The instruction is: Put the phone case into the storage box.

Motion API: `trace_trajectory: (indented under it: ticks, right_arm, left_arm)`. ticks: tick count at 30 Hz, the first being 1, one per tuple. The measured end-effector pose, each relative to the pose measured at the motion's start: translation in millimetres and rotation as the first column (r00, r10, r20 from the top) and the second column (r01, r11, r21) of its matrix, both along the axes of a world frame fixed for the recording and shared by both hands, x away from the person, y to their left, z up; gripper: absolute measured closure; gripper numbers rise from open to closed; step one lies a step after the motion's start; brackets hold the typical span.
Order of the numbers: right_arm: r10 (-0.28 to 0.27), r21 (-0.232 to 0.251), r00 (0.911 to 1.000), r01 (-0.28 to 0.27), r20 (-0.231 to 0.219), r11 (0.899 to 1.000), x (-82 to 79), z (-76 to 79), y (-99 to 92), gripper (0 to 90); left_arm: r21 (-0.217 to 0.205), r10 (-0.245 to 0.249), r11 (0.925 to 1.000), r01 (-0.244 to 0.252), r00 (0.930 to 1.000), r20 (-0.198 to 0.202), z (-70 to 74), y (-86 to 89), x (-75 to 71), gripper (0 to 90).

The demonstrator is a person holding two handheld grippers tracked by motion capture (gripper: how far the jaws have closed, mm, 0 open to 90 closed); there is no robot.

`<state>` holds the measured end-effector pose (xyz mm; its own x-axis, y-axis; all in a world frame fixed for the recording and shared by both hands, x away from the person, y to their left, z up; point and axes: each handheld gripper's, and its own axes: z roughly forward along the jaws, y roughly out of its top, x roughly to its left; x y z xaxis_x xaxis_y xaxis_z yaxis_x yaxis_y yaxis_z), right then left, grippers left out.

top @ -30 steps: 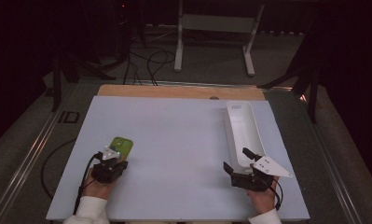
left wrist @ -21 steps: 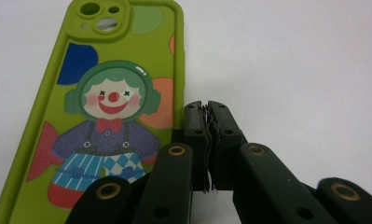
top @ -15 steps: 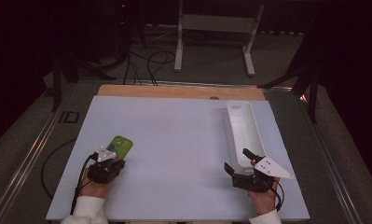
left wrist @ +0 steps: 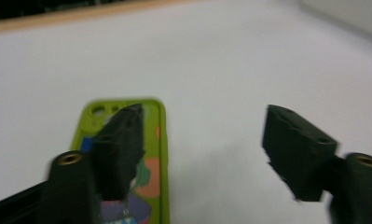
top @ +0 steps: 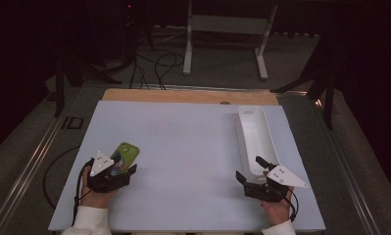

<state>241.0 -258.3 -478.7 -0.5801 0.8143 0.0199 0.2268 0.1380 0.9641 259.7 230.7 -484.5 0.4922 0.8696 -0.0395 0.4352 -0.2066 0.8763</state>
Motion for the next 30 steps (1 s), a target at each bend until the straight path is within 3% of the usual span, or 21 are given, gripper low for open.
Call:
trace_trajectory:
  ticks: [3,6,10,17,30]
  right_arm:
    - [-0.002,-0.002,1.0,0.002,0.002,1.0,-0.1,0.0,0.0,9.9]
    - [-0.005,-0.004,1.0,0.006,0.003,1.0,-0.3,0.2,0.3,9.7]
    - [-0.007,-0.003,1.0,0.007,0.005,1.0,-0.9,1.1,0.5,9.7]
    - [-0.012,-0.002,0.9999,0.012,0.003,1.0,-1.4,1.6,-0.7,9.6]
    - [-0.013,-0.001,0.9999,0.013,-0.001,1.0,-1.4,0.9,-1.2,9.6]
  left_arm:
    - [-0.009,0.005,0.9999,-0.004,0.9987,0.051,6.5,3.4,-5.6,17.1]
    - [-0.018,0.01,0.9998,-0.009,0.995,0.099,12.5,7.8,-12.3,14.0]
    - [-0.021,0.023,0.9996,-0.021,0.9913,0.13,17.0,13.7,-17.4,8.7]
    - [0.004,0.077,0.9969,-0.079,0.988,0.134,20.3,20.4,-19.5,0.6]
    - [0.034,0.067,0.9969,-0.071,0.9925,0.103,17.6,23.7,-17.3,0.0]
